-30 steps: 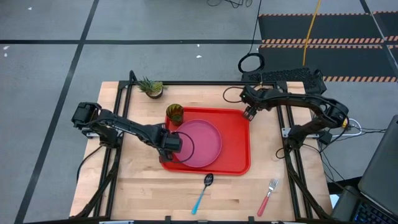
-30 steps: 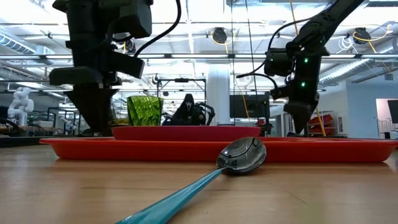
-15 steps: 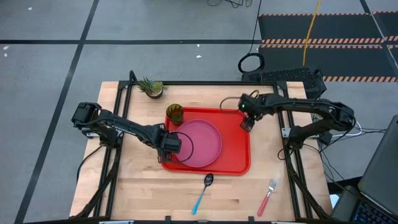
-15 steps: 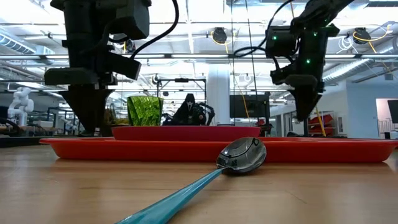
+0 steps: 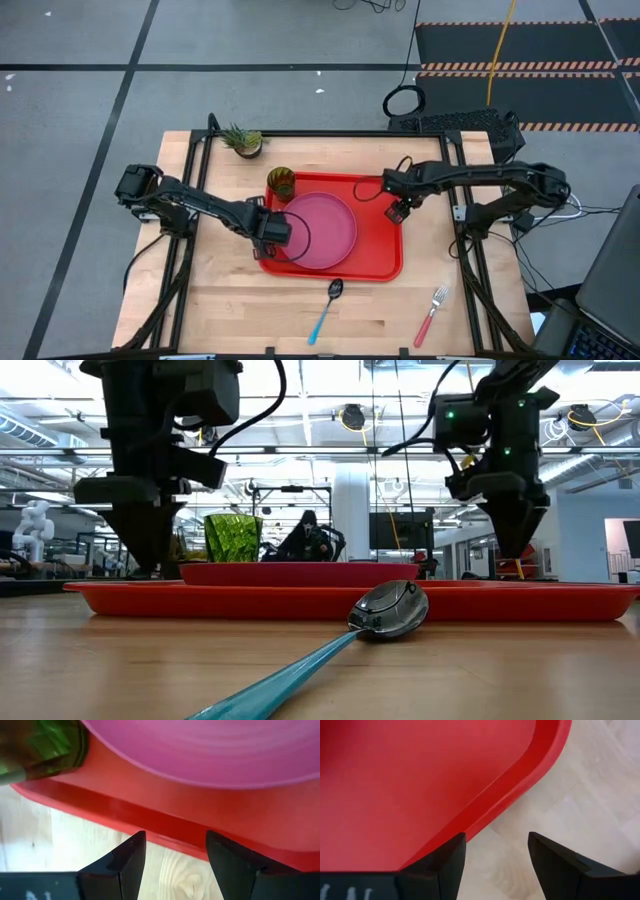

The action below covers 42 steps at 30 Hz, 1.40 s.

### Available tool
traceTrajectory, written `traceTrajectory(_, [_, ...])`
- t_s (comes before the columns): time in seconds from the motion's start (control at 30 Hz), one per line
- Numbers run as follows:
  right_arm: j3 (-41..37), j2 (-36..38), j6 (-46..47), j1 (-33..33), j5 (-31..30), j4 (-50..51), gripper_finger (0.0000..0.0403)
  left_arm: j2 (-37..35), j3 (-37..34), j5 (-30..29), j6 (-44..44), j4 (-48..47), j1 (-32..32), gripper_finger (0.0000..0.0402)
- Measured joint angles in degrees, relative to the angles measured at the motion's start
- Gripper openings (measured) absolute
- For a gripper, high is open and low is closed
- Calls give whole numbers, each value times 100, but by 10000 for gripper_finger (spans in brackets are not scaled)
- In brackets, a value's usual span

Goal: Pick and place plate/cup/fork/spoon on tray
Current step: Adjust the orange tray

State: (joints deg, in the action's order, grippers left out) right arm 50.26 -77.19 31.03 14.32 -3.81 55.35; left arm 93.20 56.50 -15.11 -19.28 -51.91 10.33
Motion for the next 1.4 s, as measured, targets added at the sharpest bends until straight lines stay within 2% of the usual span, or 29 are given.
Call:
traceTrajectory(0.27, [0,0,527,-514,-41,-178,208,-13,-505,199,75,553,0,209])
traceTrajectory(0.4, [0,0,722,-618,-49,-163,208,-18,-541,170,-17,556,4,209])
traceTrajectory(0.7, [-123,0,792,-660,-73,-85,208,6,-563,255,277,868,3,209])
traceTrajectory(1.03, [-738,0,732,-647,-67,-667,208,6,-695,507,-14,1132,193,209])
traceTrajectory(1.4, [-813,7,668,-618,-249,-1090,208,4,-723,589,-342,1600,471,209])
